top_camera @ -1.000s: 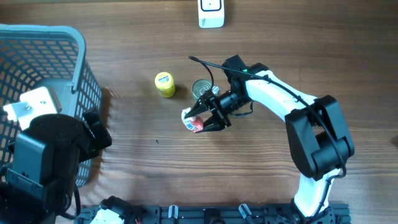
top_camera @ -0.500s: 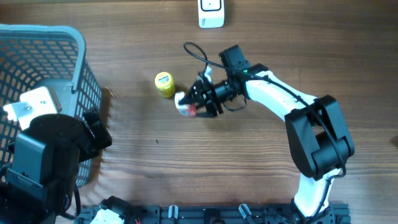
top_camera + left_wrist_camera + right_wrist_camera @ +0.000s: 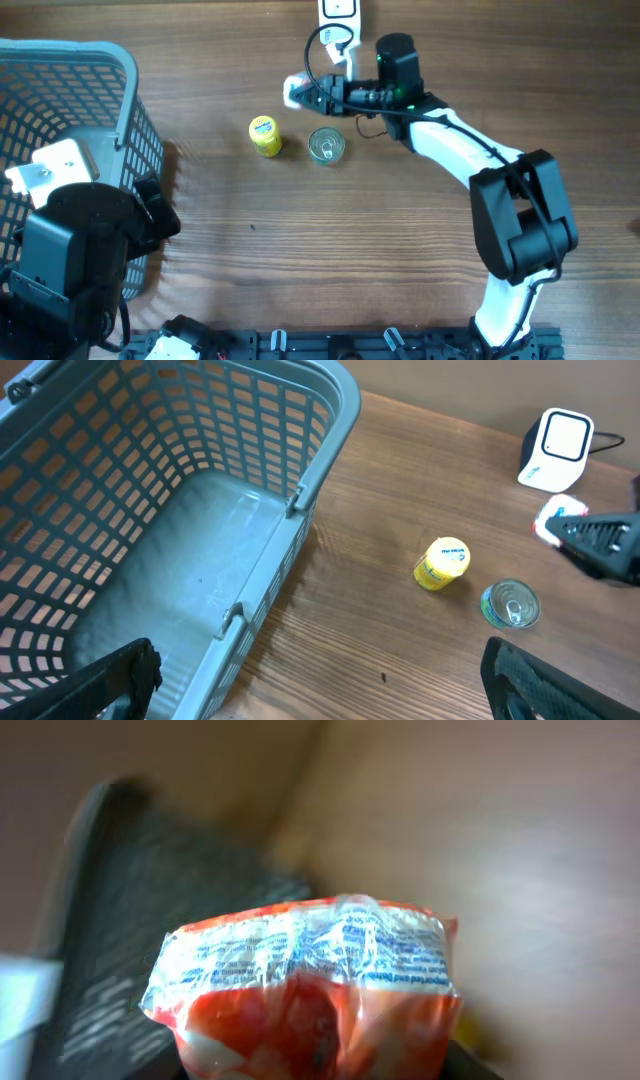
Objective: Scan the item barcode
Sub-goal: 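Carry the Kleenex pack to the white scanner with the right gripper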
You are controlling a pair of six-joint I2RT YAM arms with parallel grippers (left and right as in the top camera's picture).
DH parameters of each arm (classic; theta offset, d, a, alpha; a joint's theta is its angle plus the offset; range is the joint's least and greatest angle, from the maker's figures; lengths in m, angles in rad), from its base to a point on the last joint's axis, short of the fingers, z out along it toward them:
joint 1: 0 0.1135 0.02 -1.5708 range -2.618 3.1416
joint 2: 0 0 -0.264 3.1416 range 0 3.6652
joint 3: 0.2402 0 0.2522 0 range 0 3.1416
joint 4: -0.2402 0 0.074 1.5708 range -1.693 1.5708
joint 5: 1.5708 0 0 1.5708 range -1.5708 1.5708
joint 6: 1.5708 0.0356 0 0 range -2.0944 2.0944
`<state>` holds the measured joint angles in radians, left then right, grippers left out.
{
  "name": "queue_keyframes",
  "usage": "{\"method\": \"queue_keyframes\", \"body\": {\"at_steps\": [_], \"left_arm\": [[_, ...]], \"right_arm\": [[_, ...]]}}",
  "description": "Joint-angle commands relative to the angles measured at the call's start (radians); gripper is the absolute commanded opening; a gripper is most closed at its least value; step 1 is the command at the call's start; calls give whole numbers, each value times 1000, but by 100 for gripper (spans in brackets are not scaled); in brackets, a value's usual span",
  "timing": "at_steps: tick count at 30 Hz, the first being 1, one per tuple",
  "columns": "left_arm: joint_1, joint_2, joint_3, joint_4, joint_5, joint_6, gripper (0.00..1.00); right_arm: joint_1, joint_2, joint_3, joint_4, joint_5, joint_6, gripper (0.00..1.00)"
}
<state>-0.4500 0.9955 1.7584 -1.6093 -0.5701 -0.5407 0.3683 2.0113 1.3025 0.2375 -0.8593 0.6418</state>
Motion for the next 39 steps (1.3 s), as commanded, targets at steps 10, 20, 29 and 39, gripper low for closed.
{"method": "queue_keyframes", "body": {"at_steps": [10,20,29,39], "left_arm": [[-3,0,-1,4,5,-18,100],[-3,0,-1,3,19,-18,100],[-3,0,-1,4,20,-18,100],[-3,5,-1,5,20,-18,100]], "right_arm": [[11,80,6,279,938,-669,44],[3,316,17,769,937,-755,48],[3,450,269,610,921,-747,48],[1,534,435,533,903,-747,46]]}}
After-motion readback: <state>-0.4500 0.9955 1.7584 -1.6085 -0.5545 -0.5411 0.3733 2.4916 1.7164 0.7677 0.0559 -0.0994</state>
